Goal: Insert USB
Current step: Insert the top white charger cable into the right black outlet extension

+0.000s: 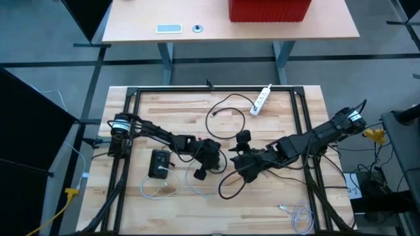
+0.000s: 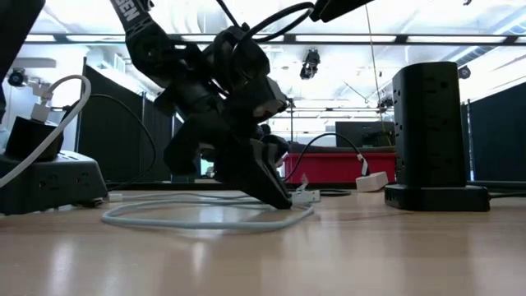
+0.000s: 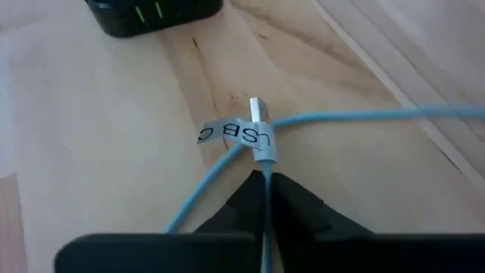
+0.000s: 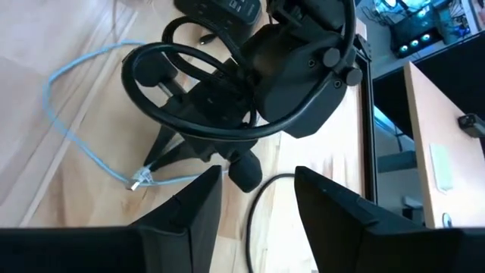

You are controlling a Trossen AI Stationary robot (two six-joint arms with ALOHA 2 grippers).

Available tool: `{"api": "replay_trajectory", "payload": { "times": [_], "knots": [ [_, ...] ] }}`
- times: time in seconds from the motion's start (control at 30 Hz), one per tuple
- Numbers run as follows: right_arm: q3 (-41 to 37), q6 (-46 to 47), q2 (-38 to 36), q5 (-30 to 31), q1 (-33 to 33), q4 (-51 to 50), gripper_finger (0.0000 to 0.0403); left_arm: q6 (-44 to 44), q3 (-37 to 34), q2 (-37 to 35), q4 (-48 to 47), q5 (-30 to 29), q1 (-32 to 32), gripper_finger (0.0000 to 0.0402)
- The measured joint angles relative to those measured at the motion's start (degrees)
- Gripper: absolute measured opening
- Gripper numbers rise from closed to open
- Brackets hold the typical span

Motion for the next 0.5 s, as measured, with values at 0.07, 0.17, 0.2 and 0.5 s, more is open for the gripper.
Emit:
{"api": "replay_trajectory", "payload": {
  "times": [0.07,0.17,0.2,0.5],
  "knots": [
    [0.0,-1.21,-0.13,0.03,0.0,0.02,0.0149,-0.88,-0.11,-1.25,-1.33,-0.49,-0.01,0.0003],
    [0.0,-4.96,0.12,0.04,0.0,0.29,0.0151,-2.08,-0.46,-4.14,-4.31,2.84,0.89,0.0002],
    [0.0,-6.82,0.57,0.11,-0.02,0.29,0.0154,-2.48,-0.47,-5.36,-4.32,4.12,1.33,0.0002],
    [0.04,-28.03,10.92,2.5,0.18,3.61,0.0188,-11.06,-0.29,-11.25,-4.76,25.67,10.59,0.0001]
  ]
}}
